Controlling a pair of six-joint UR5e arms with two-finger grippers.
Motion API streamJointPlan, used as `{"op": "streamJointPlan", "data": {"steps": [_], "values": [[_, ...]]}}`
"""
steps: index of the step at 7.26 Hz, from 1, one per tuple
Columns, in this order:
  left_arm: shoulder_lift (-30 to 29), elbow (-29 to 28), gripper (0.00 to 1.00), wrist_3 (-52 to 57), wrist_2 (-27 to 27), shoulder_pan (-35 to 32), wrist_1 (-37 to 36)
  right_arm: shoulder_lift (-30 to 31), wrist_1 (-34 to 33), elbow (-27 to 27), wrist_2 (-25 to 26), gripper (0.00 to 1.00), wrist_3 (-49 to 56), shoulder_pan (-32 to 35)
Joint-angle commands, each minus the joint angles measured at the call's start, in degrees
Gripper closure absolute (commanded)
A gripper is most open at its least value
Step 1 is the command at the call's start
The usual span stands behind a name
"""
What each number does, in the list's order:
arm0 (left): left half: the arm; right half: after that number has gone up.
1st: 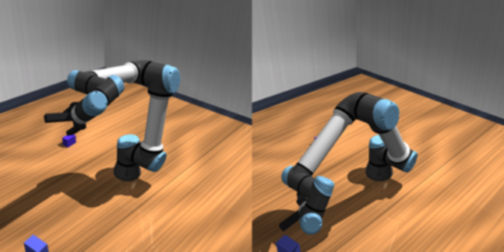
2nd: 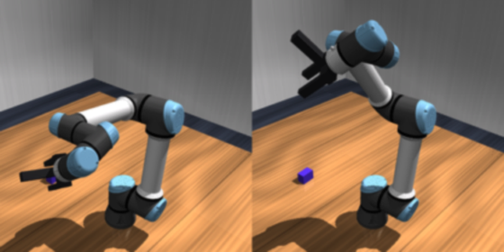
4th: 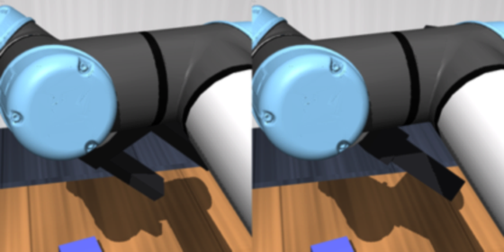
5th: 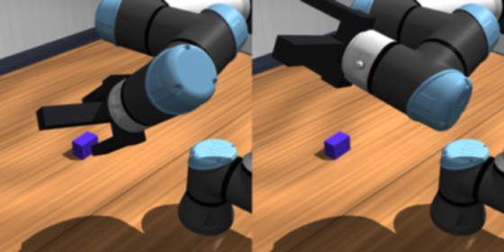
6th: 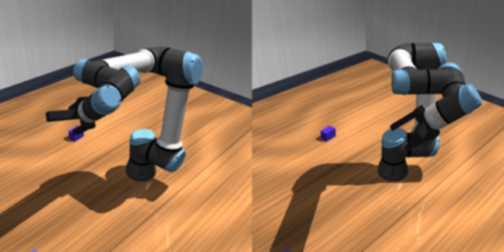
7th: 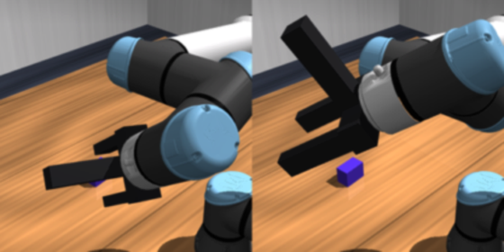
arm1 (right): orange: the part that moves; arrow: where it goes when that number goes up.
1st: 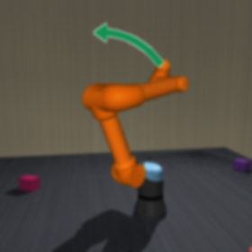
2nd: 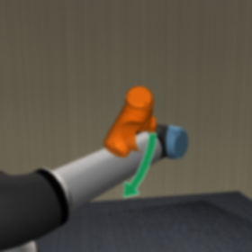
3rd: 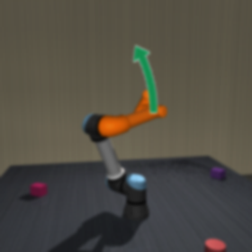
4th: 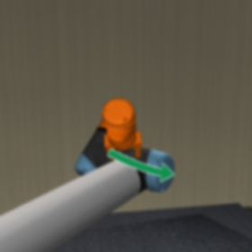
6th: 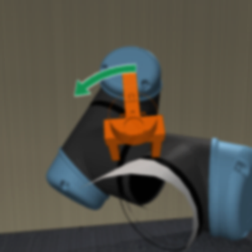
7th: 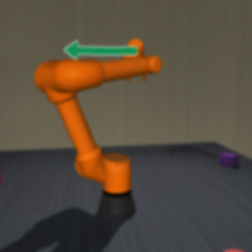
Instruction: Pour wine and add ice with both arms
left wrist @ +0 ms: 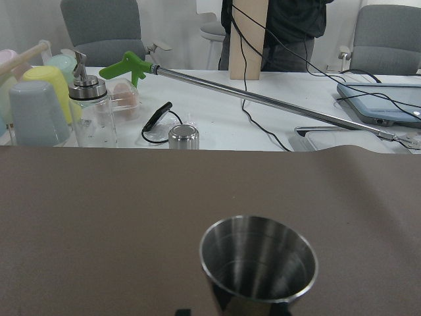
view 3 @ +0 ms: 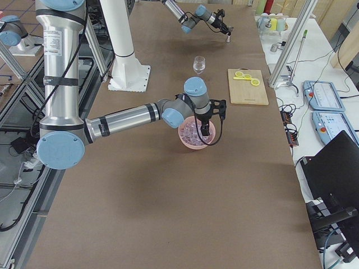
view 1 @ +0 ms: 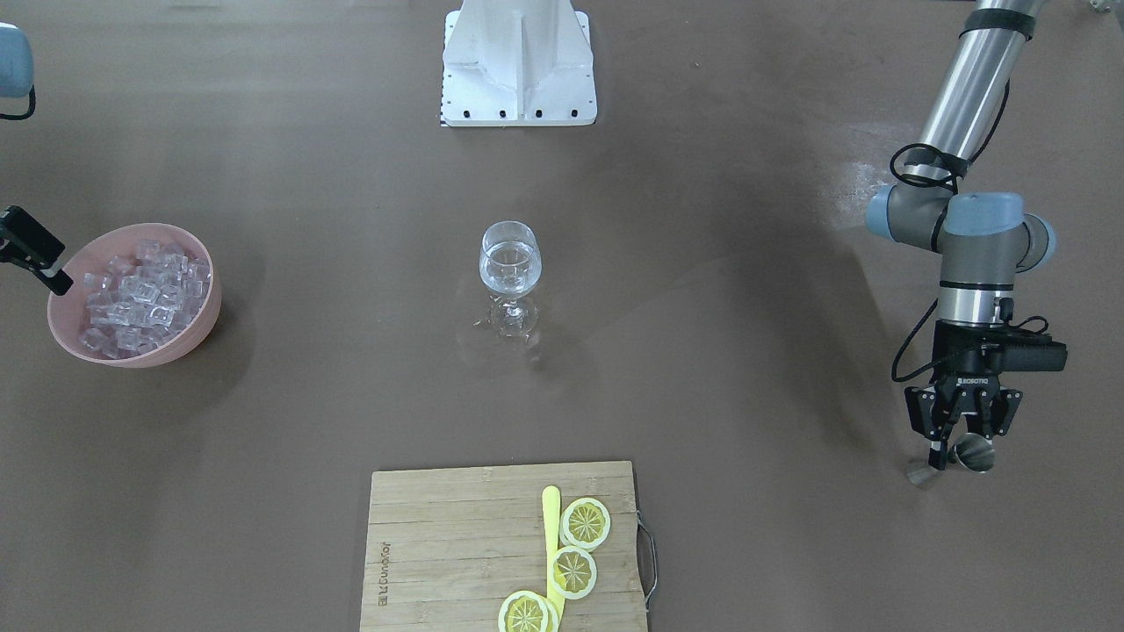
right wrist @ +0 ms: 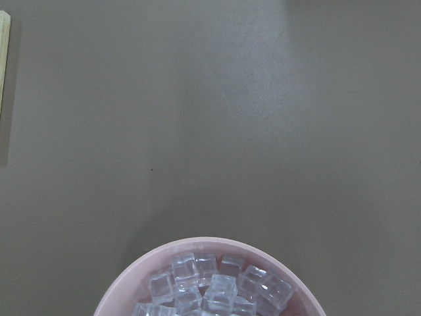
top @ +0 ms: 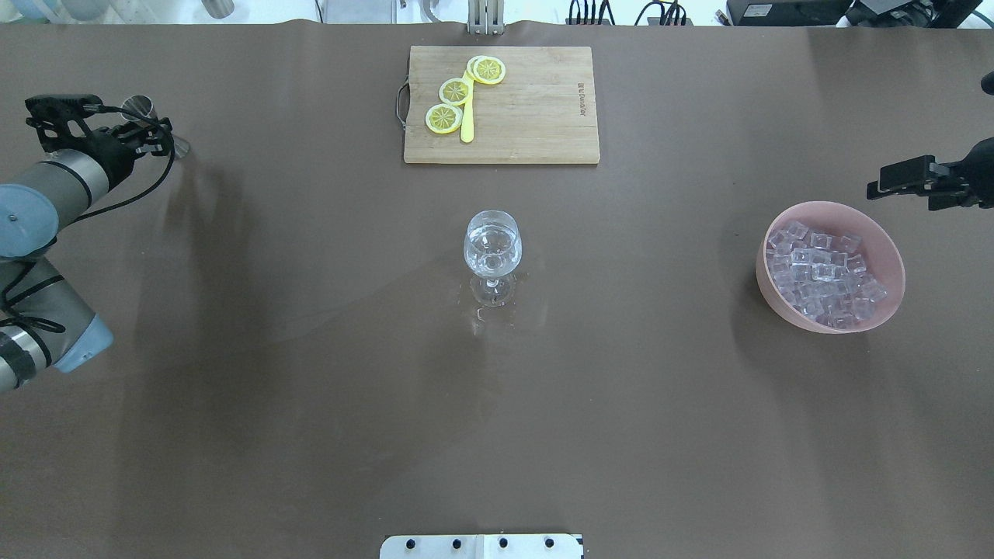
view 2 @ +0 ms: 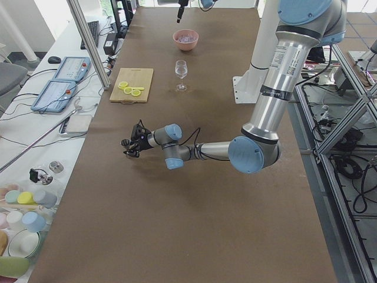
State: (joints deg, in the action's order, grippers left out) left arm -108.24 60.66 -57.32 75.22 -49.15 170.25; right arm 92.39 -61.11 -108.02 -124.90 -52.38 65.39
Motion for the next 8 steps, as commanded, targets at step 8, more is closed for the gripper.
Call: {"op": "streamJointPlan", "data": {"steps": [8], "values": [[9.45,20.81,0.01,9.56,32.99,-17.6,-15.07,0.86,-0.67,0.79,0.71,0.0,0.0,-1.48]]}}
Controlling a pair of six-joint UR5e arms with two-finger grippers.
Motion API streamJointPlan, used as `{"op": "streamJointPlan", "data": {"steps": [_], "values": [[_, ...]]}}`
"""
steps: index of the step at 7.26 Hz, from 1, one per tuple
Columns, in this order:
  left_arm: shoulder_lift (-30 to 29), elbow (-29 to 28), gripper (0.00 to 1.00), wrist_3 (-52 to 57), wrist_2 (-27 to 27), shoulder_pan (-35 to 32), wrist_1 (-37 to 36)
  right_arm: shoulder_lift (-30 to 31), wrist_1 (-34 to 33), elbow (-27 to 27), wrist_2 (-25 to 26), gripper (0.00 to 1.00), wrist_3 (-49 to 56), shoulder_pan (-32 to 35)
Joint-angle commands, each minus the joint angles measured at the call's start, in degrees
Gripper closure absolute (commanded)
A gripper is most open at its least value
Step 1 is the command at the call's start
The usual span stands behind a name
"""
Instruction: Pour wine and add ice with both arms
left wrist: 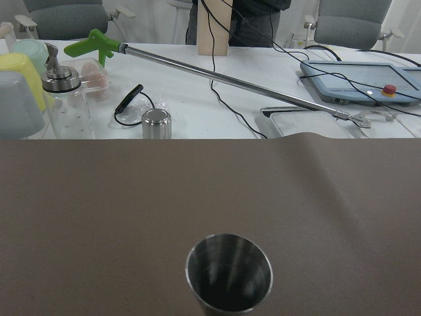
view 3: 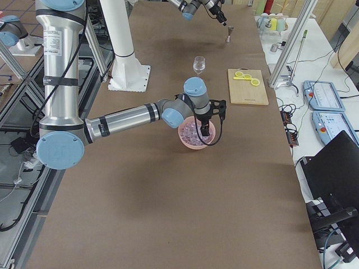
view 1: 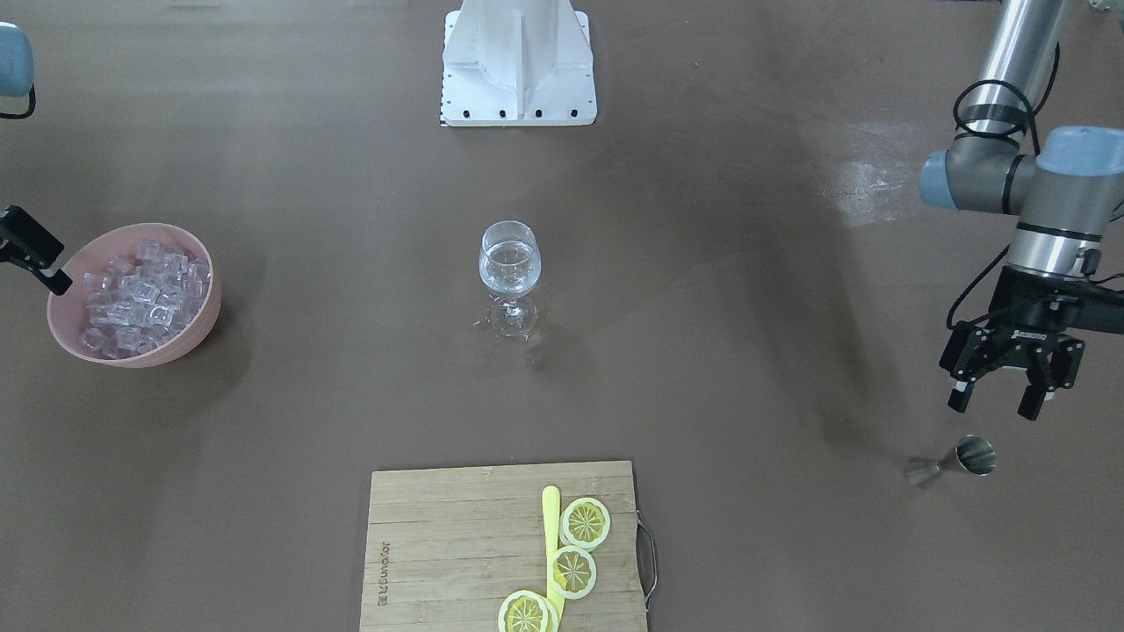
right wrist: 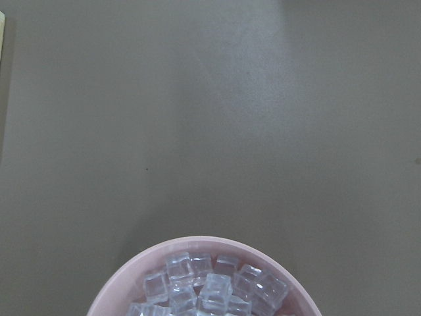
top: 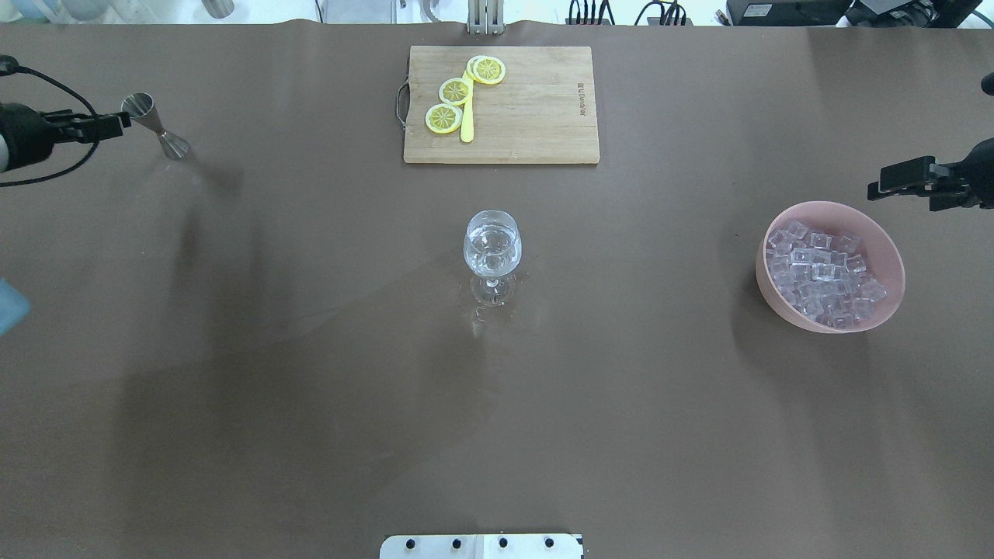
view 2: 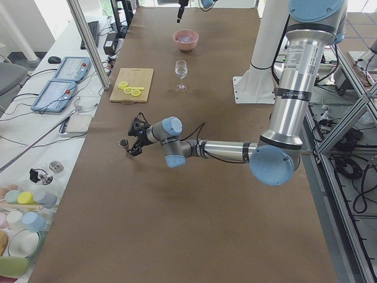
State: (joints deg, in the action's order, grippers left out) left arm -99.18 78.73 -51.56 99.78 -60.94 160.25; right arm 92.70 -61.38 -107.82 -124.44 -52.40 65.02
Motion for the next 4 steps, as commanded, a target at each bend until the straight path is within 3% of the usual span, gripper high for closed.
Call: {"op": "streamJointPlan", "data": {"steps": [1,3,4], "values": [[-1.52,3.97,0.01,6.1,15.11,-9.43,-10.69,0.03,-2.49,0.86,0.25,0.0,0.01,-3.13],[-3.3,5.12,0.01,7.26,17.63,-10.34,-14.95,-0.16,-4.7,0.95,-0.44,0.01,-0.16,-5.78],[-5.13,5.47,0.01,7.26,23.04,-12.08,-18.97,-0.76,-5.58,0.78,-0.28,0.01,-3.47,-8.65]]}}
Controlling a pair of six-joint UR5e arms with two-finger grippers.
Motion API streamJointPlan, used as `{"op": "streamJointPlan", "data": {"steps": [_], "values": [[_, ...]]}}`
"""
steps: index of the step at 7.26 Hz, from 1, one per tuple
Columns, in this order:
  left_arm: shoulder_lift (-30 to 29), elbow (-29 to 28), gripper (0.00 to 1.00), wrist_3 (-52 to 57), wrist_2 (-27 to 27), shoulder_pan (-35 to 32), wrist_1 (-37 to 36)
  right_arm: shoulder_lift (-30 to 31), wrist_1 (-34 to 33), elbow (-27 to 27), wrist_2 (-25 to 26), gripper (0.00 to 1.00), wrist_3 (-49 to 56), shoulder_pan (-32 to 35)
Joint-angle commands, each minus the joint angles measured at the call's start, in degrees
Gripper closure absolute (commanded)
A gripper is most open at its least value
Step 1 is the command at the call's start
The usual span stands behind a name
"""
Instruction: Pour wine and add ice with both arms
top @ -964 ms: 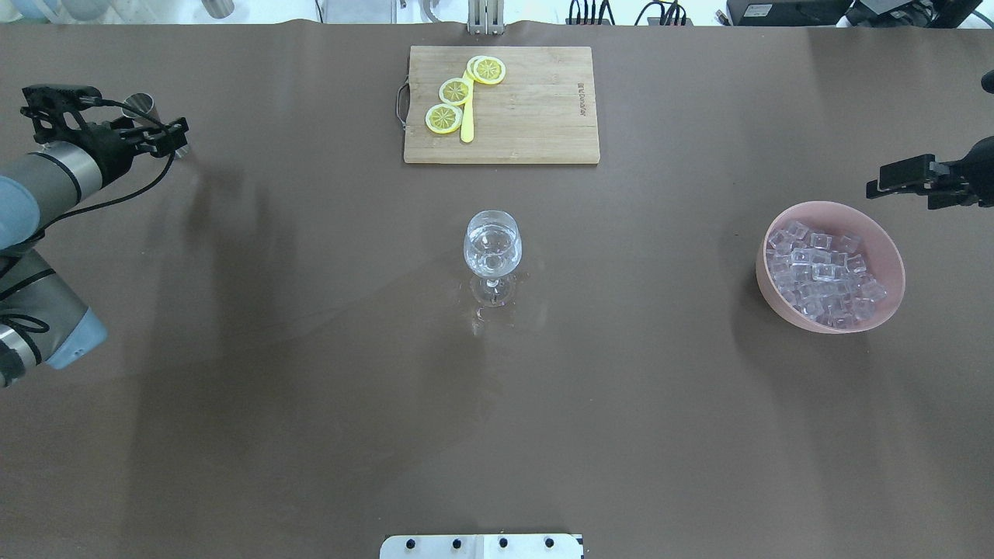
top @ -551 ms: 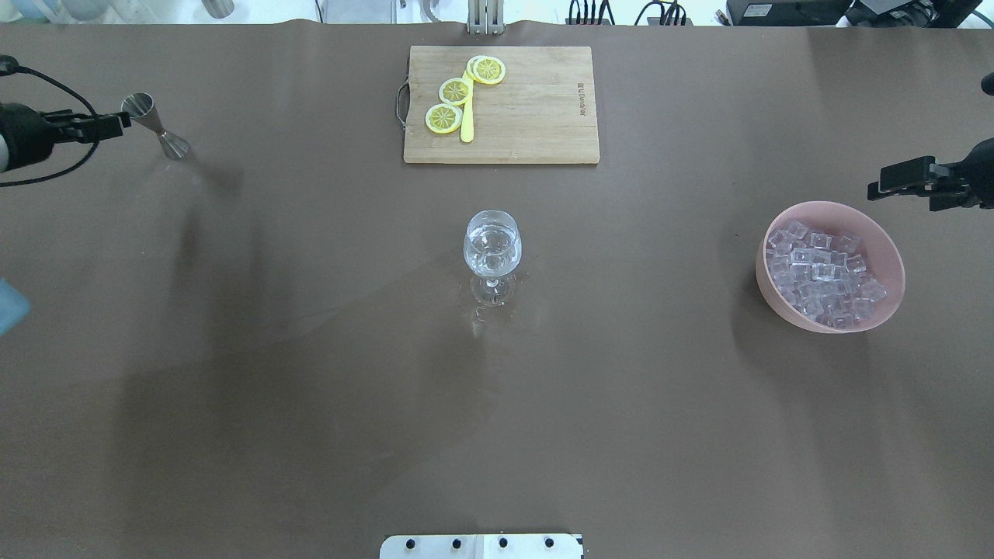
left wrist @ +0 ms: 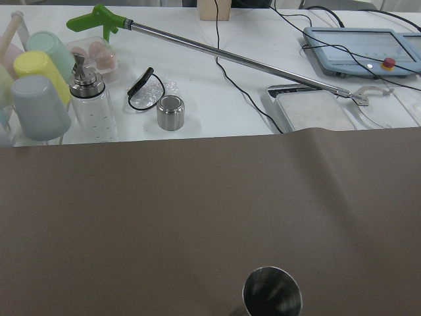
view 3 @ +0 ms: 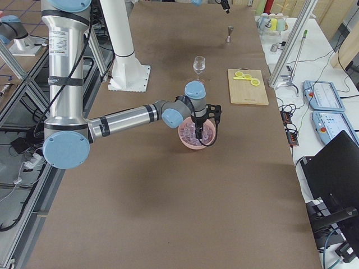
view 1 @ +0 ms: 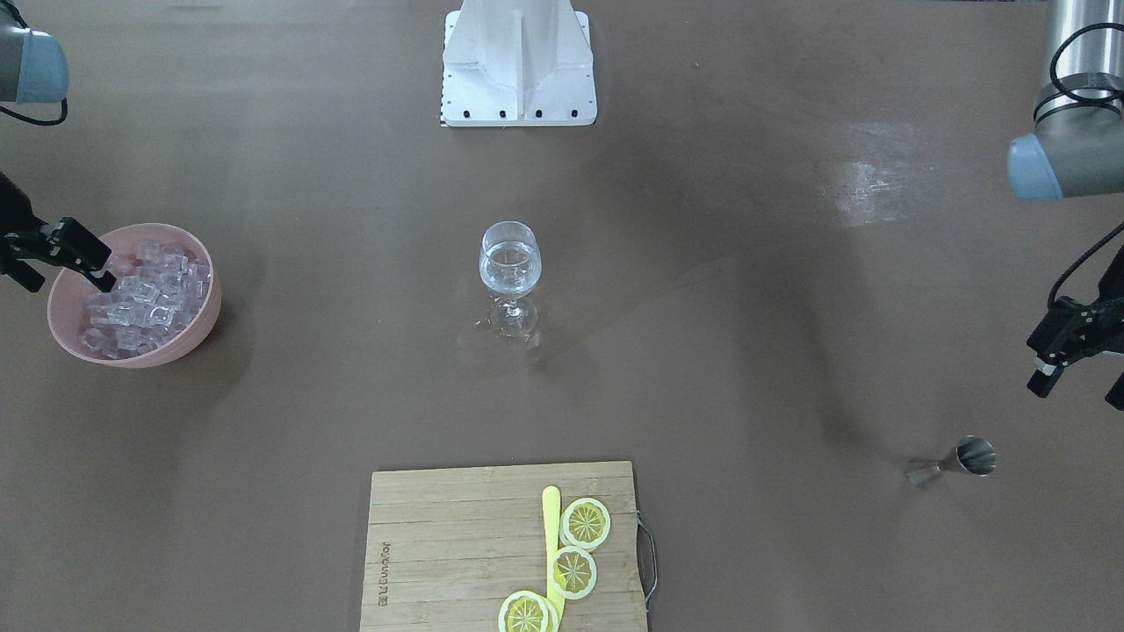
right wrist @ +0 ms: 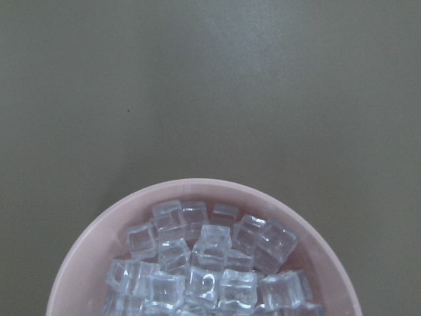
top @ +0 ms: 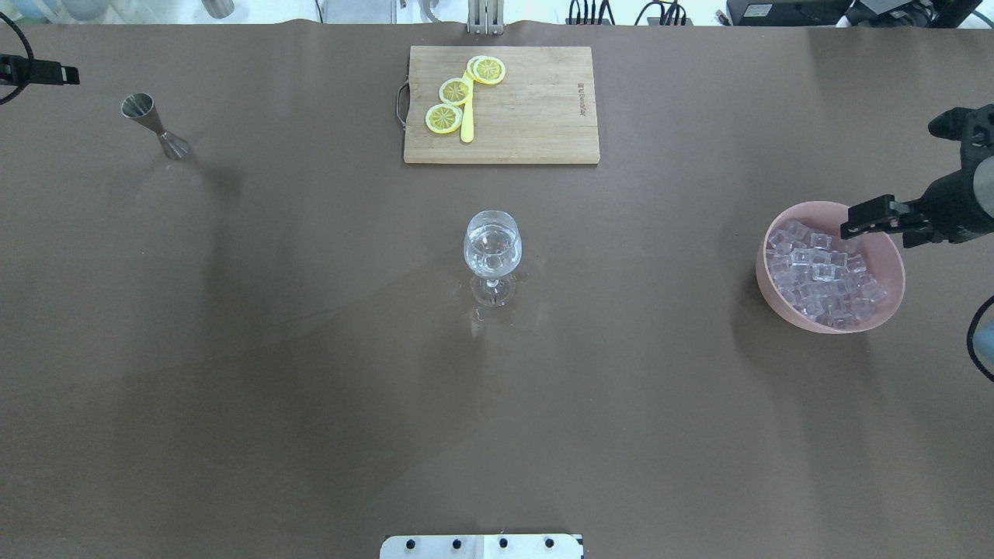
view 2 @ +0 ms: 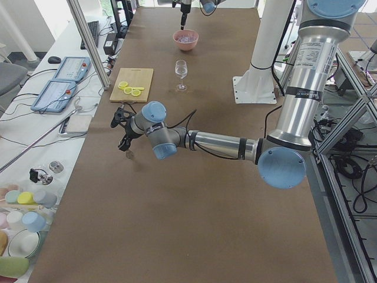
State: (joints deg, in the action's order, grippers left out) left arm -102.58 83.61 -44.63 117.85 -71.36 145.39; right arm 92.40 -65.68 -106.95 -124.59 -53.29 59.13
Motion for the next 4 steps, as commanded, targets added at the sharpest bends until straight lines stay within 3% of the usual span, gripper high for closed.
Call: {"op": "streamJointPlan", "data": {"steps": [1,2,3,4], "values": [[-4.1,0.94,0.01,0.42,10.59,-4.55,-8.59,-1.25,-1.56,0.25,0.31,0.01,-4.09,-4.71],[-4.73,1.99,0.01,0.33,13.61,-5.27,-12.64,-1.43,-1.56,0.34,0.4,0.01,-5.24,-5.77],[-4.56,2.78,0.01,0.33,13.2,-5.28,-15.03,-1.78,-1.56,0.95,0.49,0.03,-5.68,-6.56],[-4.56,2.7,0.01,0.42,13.11,-5.28,-15.14,-1.53,-1.56,0.95,0.4,0.14,-5.69,-6.48]]}}
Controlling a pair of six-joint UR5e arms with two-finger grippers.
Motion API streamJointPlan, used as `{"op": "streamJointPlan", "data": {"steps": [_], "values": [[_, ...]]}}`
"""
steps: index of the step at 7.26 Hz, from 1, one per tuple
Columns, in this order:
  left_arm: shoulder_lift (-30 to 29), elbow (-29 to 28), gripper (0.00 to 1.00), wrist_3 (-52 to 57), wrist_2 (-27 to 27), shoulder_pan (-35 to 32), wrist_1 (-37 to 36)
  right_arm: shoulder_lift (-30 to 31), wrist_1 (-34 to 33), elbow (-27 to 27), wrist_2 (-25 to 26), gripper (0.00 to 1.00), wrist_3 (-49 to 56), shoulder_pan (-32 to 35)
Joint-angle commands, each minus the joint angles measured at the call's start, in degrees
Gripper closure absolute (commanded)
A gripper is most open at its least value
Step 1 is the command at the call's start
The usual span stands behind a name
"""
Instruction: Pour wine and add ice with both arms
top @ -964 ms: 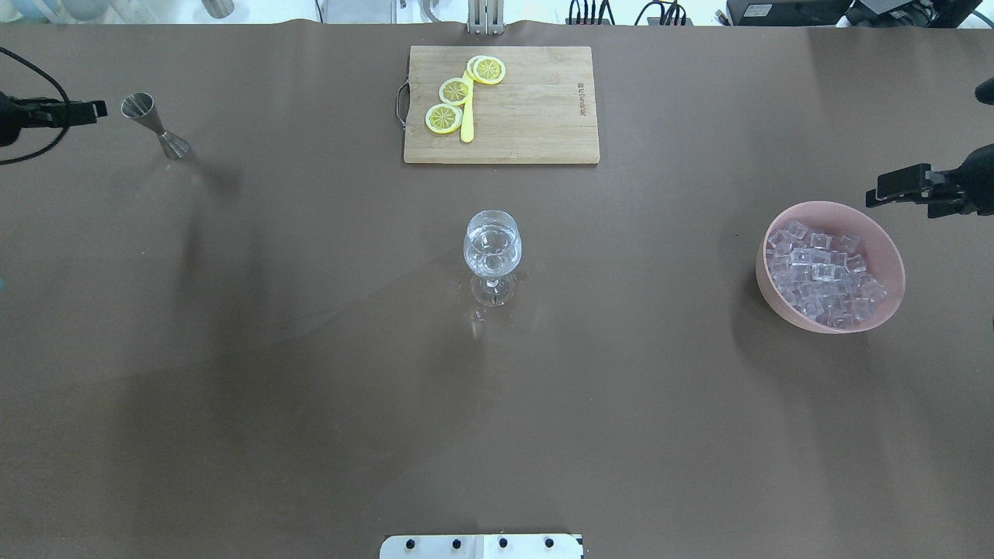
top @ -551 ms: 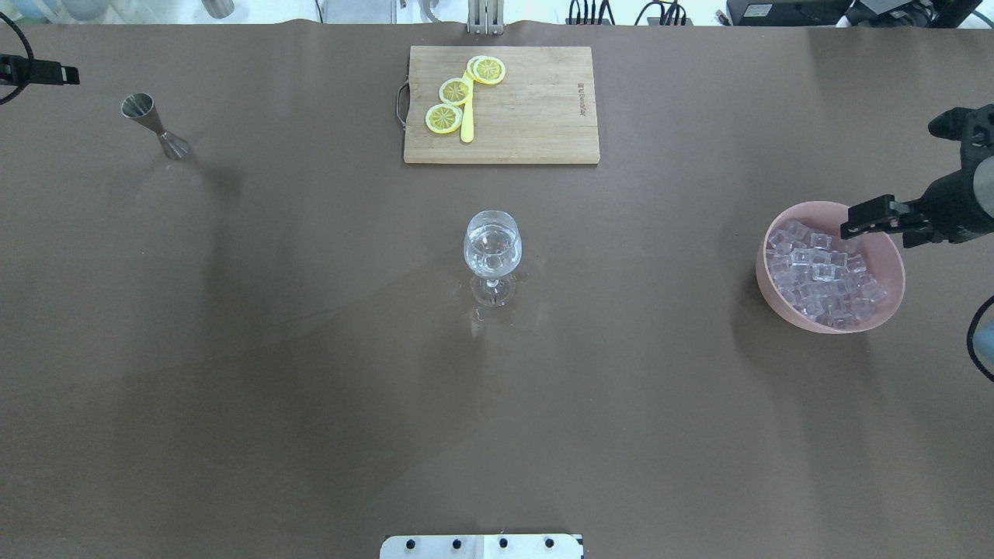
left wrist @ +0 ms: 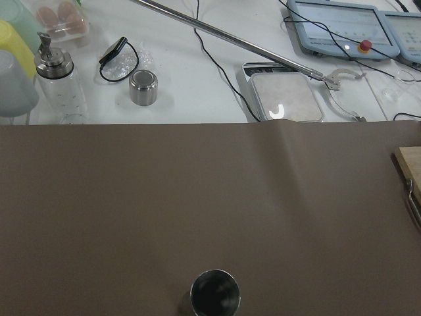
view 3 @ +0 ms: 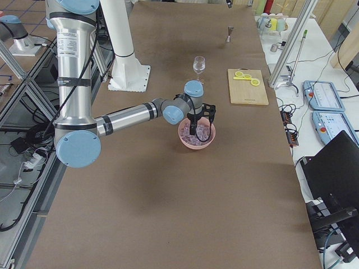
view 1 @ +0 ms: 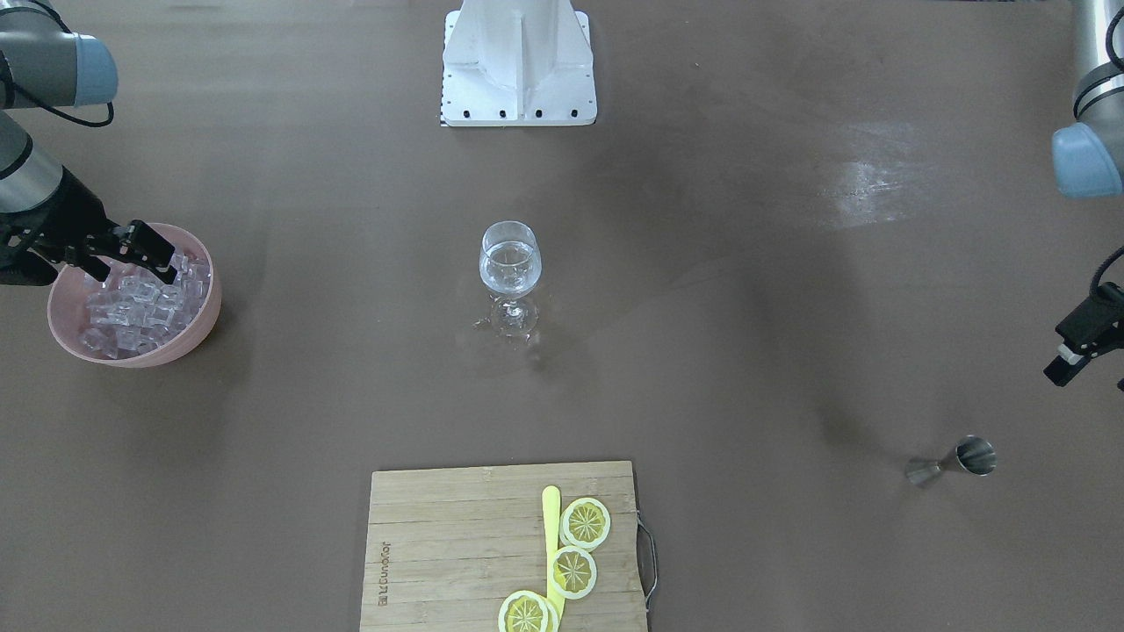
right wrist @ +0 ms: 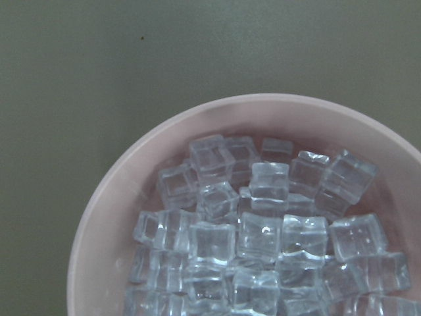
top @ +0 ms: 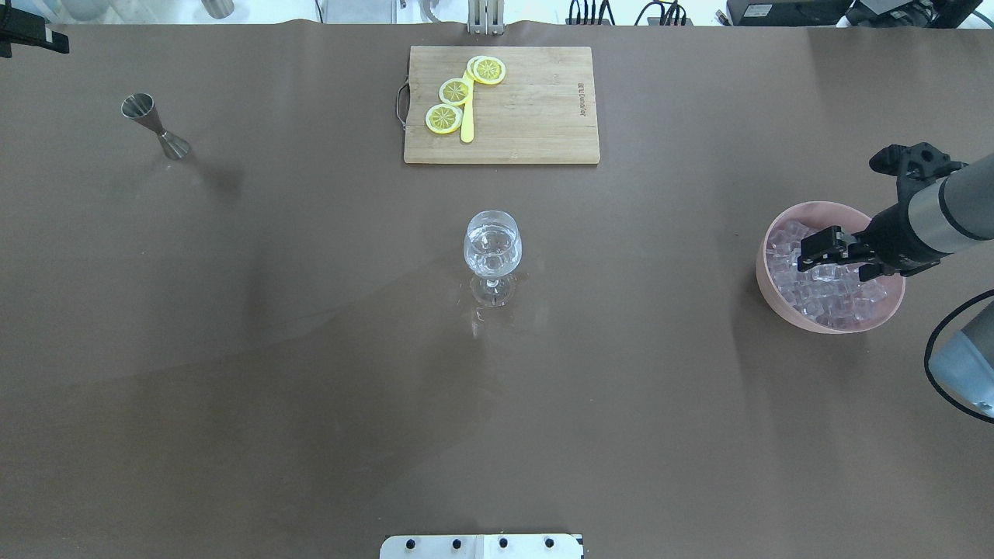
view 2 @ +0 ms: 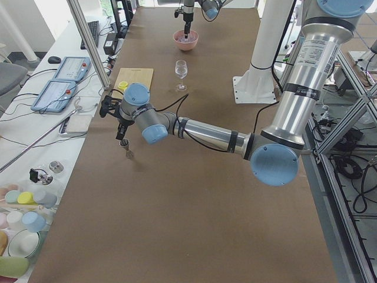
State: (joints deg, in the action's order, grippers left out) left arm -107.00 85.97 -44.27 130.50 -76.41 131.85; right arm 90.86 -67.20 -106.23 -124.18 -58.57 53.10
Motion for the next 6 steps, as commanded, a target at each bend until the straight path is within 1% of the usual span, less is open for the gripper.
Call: {"op": "streamJointPlan", "data": {"steps": [1,3,4,5,6], "values": [[-0.14,0.43,0.01,0.06,0.46,-0.23,-1.59,-0.15,-0.03,1.01,0.08,0.21,-0.41,-0.54],[0.03,0.6,0.01,0.06,0.46,-0.67,-1.51,-0.68,-0.03,2.08,0.61,0.22,-0.32,-0.63],[0.03,0.78,0.01,0.06,0.46,-0.67,-1.5,-0.59,-0.12,2.08,0.7,0.31,-0.32,-0.54],[0.03,0.69,0.01,-0.02,0.46,-0.67,-1.5,-0.68,-0.99,2.16,1.13,0.45,-0.32,-0.54],[0.03,0.87,0.01,0.06,0.46,-0.84,-1.5,-0.77,-2.04,1.99,1.14,0.72,-0.32,-0.54]]}}
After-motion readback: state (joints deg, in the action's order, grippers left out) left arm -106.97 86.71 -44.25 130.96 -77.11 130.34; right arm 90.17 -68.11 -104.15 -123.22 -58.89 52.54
